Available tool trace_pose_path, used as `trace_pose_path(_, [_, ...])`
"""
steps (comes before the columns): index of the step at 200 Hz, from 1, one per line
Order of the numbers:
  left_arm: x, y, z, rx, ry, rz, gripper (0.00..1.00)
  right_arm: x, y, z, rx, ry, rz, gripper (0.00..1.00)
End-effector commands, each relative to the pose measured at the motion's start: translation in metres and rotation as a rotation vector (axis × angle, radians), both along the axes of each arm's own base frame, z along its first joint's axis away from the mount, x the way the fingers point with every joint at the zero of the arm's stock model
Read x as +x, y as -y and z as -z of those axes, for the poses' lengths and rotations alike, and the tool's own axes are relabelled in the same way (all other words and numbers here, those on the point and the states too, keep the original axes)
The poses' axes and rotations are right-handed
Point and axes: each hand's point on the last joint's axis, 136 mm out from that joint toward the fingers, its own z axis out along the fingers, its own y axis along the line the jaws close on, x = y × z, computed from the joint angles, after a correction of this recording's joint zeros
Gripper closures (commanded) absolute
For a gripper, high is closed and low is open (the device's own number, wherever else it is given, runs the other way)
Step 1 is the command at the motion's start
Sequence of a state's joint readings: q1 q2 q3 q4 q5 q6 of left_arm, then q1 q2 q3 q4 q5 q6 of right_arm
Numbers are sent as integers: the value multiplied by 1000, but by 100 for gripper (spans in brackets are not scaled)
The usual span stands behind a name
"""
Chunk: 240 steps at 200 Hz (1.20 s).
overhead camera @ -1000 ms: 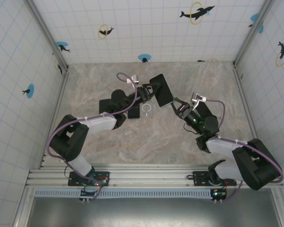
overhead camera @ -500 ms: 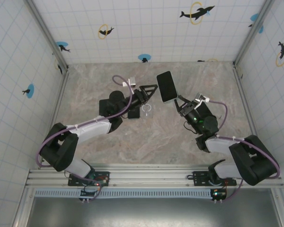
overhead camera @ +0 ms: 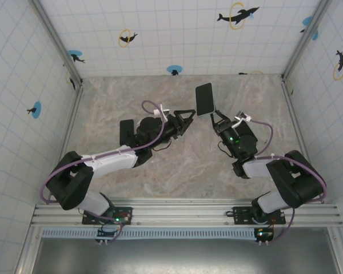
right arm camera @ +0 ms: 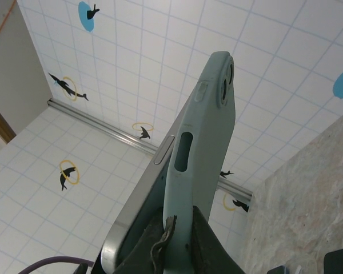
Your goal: Take the phone out of the phone case
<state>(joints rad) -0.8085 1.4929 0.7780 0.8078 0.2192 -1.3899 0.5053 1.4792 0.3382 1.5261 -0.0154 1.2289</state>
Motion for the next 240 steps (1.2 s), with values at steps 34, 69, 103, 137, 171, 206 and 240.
trace_pose_path(34, [1, 22, -20, -91, -30, 9, 41, -12, 3, -60, 99, 233, 24, 98])
trace_pose_path(69, [1, 28, -17, -104, -45, 12, 43, -13, 2, -60, 102, 235, 23, 98])
trace_pose_path(103, [-3, 30, -7, -104, -72, 15, 43, -13, 1, -62, 98, 244, 23, 98])
trace_pose_path(137, [-4, 37, -8, -123, -69, 29, 44, -17, 1, -60, 99, 246, 18, 98])
trace_pose_path(171, [0, 36, -9, -131, -58, 10, 46, -21, 0, -59, 98, 249, 8, 98])
trace_pose_path(206, [6, 34, -14, -159, -36, -20, 47, -27, -1, -58, 97, 255, -3, 98])
trace_pose_path(240, [10, 28, -11, -168, -39, -64, 49, -32, 0, -59, 105, 268, -4, 98])
